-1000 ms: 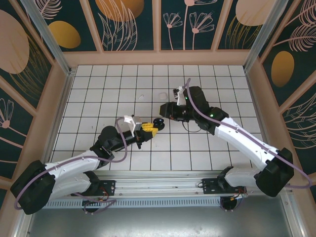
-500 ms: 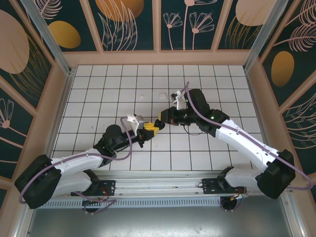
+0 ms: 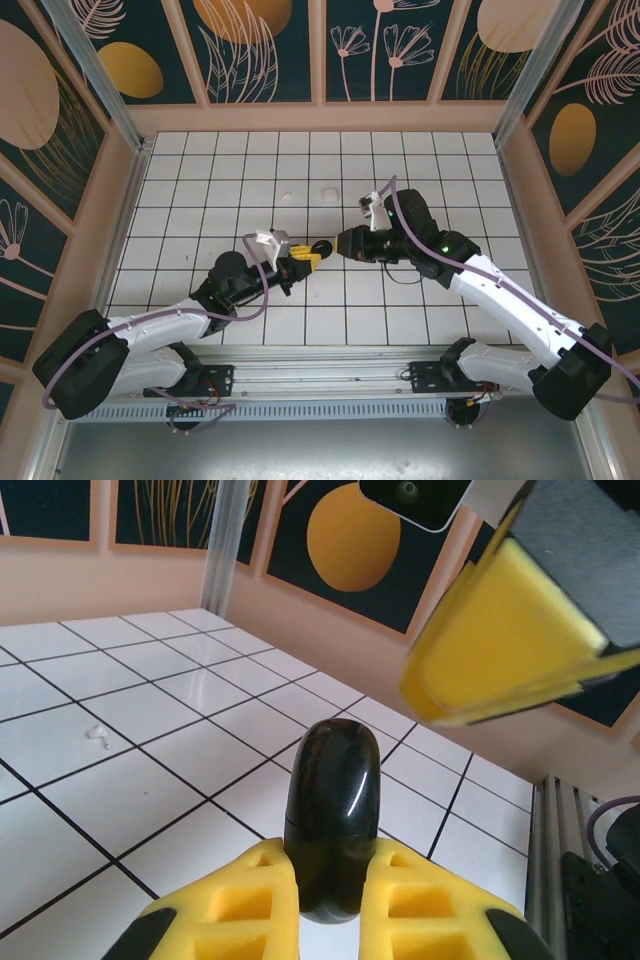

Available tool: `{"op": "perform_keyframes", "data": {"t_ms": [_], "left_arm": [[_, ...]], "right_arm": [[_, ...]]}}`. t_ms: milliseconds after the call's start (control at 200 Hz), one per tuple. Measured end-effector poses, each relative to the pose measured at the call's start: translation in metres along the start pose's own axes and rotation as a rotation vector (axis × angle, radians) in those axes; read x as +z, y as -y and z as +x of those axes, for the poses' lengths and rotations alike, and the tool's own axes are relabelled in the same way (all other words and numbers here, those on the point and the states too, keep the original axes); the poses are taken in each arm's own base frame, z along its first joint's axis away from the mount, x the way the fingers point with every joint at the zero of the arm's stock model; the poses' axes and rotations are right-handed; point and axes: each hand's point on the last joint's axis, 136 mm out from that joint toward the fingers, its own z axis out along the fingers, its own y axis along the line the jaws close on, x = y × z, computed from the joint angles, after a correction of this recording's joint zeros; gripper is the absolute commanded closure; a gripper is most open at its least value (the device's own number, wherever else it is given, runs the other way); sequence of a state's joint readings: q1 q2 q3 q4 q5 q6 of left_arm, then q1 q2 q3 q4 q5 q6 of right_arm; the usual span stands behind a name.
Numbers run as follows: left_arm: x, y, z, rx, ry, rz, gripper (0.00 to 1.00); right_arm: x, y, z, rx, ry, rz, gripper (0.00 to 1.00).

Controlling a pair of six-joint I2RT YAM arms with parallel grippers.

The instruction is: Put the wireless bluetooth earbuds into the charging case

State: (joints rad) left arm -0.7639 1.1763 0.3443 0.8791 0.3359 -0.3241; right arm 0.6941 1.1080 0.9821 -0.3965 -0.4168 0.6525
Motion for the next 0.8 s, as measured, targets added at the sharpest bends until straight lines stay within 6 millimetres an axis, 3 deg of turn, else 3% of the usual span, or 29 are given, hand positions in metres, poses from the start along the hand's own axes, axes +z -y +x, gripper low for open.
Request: {"op": "perform_keyframes", "data": {"t_ms": [140, 305, 551, 681, 801], "left_arm": [[-0.005, -0.014, -0.009, -0.070, 0.027, -0.041, 1.00], [-0.021, -0.053, -0.021, -0.187, 0.068, -0.156, 1.00], [-0.045, -0.129, -0.001, -0.403, -0.018, -0.429, 1.00], [-0.073, -0.172, 0.016, -0.528, -0.048, -0.588, 1.00], [-0.096, -0.195, 0.032, -0.622, -0.069, -0.689, 1.00]], "right_arm": [[-0.004, 0.011, -0.014, 0.009, 0.082, 0.062, 0.69], [-0.002, 0.034, -0.015, 0.044, 0.136, 0.134, 0.65], [0.020, 0.073, 0.005, 0.100, 0.102, 0.213, 0.62], [0.036, 0.086, 0.010, 0.110, 0.063, 0.246, 0.60], [0.042, 0.091, 0.013, 0.099, 0.044, 0.262, 0.57]]}}
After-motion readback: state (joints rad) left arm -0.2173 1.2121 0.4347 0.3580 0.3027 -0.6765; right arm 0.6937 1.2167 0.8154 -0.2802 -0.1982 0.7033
